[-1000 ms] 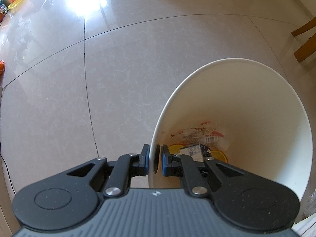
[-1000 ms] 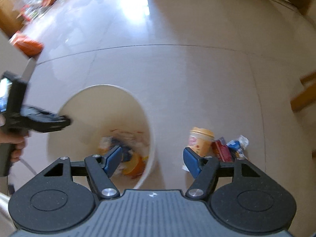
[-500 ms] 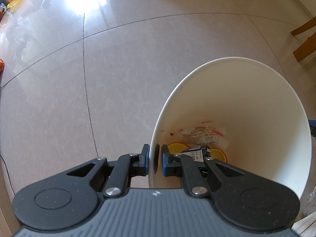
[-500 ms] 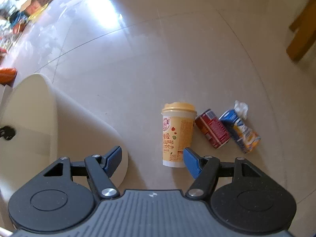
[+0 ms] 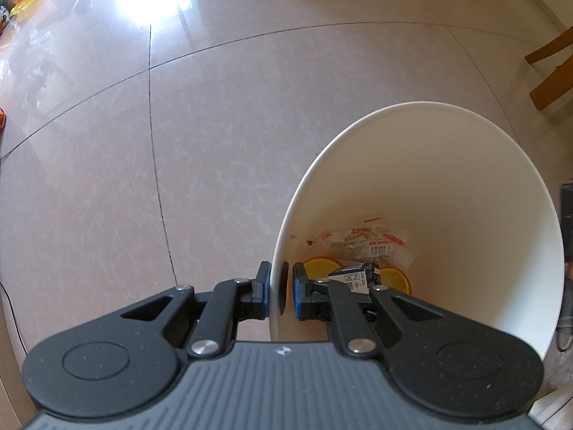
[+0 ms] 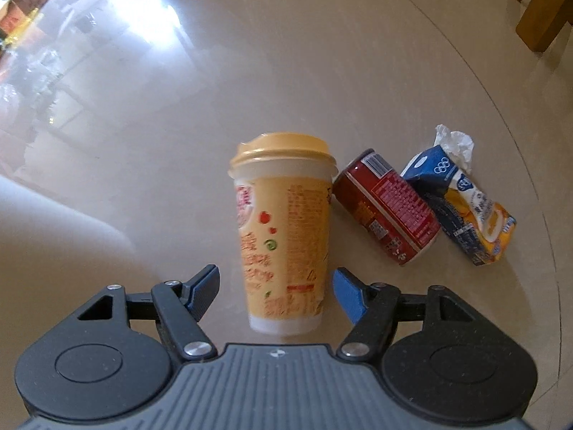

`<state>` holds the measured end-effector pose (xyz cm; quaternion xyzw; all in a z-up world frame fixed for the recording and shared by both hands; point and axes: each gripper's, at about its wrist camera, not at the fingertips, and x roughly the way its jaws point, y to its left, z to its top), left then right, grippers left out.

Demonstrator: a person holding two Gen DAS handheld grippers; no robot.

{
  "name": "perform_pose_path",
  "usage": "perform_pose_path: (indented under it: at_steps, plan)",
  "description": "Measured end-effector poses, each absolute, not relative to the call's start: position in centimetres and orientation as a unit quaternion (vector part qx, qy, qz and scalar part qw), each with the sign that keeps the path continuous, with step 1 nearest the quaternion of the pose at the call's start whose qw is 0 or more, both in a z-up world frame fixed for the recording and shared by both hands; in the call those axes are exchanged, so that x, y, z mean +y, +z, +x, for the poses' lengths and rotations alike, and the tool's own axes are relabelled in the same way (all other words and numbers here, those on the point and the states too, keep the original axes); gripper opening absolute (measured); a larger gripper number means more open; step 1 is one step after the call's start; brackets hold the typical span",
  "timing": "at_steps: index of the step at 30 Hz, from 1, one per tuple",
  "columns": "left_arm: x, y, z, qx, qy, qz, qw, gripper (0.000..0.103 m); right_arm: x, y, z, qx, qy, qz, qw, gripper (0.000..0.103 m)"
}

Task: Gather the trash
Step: 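Grasp the yellow milk-tea cup with the right gripper, then carry the milk-tea cup over the bin and release it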

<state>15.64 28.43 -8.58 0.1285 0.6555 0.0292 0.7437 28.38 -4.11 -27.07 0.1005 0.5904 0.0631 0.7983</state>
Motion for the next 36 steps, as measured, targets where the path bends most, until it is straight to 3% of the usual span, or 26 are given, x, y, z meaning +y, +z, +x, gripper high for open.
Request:
perform_pose_path:
  at_steps: [15, 17, 21, 36]
  plan:
    - [28.5, -8.6, 15.6, 0.654, 0.027, 0.130, 0.745, 0.010, -1.2, -30.7, 31.4, 0.589, 0.036, 0.069, 0.804, 0.080]
    - [28.5, -8.6, 15.6, 0.654, 0.027, 0.129, 0.745, 0.010, -1.1, -30.8, 31.5, 0.591, 0.034, 0.069, 0.803, 0.074]
    - [28.5, -8.6, 15.6, 0.654, 0.027, 0.130, 0.744, 0.010, -1.2, -30.4, 31.7, 0.594, 0.024, 0.059, 0.802, 0.074]
    - [28.6, -8.5, 15.7, 0.655, 0.030, 0.127, 0.744, 0.010, -3.2, -20.5, 30.8, 0.590, 0.051, 0.048, 0.804, 0.074]
